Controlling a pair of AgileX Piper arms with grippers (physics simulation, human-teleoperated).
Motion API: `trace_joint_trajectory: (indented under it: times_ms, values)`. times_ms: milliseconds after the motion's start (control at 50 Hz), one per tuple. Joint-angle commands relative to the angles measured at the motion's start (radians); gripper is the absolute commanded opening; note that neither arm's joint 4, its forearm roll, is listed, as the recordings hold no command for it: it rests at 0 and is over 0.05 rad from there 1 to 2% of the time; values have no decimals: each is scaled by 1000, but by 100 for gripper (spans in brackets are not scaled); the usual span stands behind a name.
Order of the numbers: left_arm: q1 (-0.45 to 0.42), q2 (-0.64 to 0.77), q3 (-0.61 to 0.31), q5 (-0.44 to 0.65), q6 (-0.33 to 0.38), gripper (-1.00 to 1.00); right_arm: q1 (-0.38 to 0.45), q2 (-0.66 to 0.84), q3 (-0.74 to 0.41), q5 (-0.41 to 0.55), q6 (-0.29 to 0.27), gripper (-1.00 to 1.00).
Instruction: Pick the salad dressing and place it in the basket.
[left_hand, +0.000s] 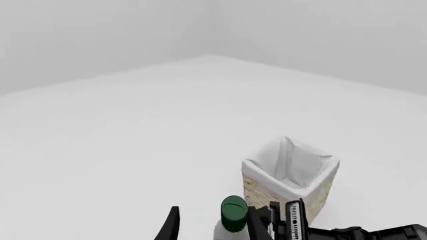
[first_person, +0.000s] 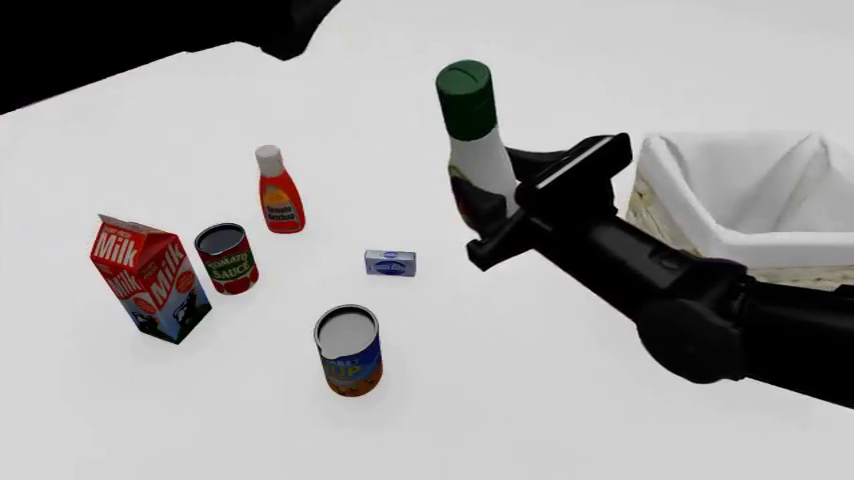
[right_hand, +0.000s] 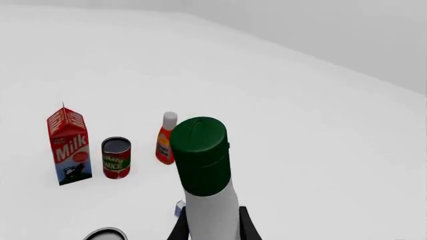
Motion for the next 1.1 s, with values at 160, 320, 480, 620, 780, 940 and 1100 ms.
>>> trace_joint_trajectory:
  times_ms: [160, 320, 480, 620, 780, 940, 1100]
  values:
    - [160, -192, 286, -184, -25, 100, -11, -74, 12, 14, 24, -100]
    - [234, -217, 420, -275, -55, 100, -16, -120, 19, 32, 25, -100]
    - [308, -263, 558, -377, -57, 100, -24, -166, 14, 55, 28, -100]
    - [376, -302, 684, -479, -63, 100, -28, -216, 9, 77, 34, -100]
    - [471, -353, 808, -569, -34, 100, -48, -269, 5, 97, 42, -100]
    - [537, -385, 902, -642, -34, 100, -77, -303, 1, 111, 49, -100]
    - [590, -436, 1035, -752, -23, 100, -115, -332, 2, 114, 68, -100]
